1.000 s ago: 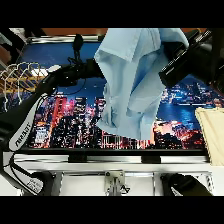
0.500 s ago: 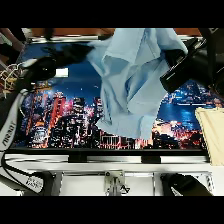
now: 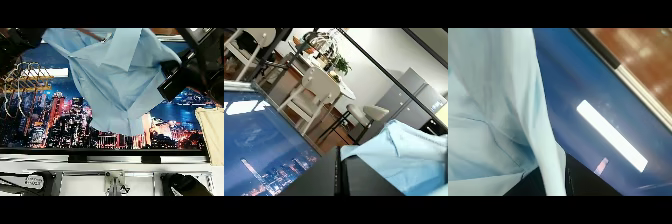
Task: Fold the shirts.
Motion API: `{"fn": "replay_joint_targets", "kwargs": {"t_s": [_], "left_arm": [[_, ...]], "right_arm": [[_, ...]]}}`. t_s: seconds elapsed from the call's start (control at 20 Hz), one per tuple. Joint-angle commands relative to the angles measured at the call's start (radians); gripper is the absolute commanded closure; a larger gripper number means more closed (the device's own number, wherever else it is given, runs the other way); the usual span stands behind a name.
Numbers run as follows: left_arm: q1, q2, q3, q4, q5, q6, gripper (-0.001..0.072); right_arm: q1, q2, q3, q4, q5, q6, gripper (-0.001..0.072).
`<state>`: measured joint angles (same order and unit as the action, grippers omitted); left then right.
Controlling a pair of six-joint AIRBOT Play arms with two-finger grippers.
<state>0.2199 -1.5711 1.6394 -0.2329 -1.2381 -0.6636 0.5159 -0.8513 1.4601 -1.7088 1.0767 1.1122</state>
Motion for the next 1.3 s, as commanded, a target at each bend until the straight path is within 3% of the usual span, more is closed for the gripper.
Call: {"fn": "replay_joint_targets", "kwargs": {"t_s": [0.0,0.4,0.6,0.85,0.95,1.05,1.25], "left_arm": [[0.039,0.013,0.034,0.001,-0.002,-0.018,0.0661],[0.027,0.024,0.173,0.000,-0.059,-0.031,0.0661],[-0.032,0.100,0.198,0.020,-0.129,-0.042,0.0661],[-0.305,0.206,0.198,0.386,-0.136,-0.155,0.0661],[-0.415,0.217,0.198,0.552,-0.133,-0.175,0.0661],[-0.481,0.216,0.198,0.711,-0.135,-0.252,0.0661],[-0.464,0.242,0.199,0.756,-0.121,-0.269,0.0659]], "right_arm": [[-0.001,-0.006,0.001,-0.002,0.082,-0.018,0.0643],[-0.001,-0.080,0.001,-0.002,0.112,-0.058,0.0643],[-0.001,-0.141,0.002,0.002,0.043,0.010,0.0642],[-0.003,-0.183,0.007,-0.006,-0.159,0.203,0.0642],[-0.014,-0.182,0.034,-0.008,-0.146,0.263,0.0642],[-0.024,-0.182,0.081,0.000,-0.124,0.305,0.0642],[-0.057,-0.182,0.203,-0.002,-0.011,0.331,0.0642]]}}
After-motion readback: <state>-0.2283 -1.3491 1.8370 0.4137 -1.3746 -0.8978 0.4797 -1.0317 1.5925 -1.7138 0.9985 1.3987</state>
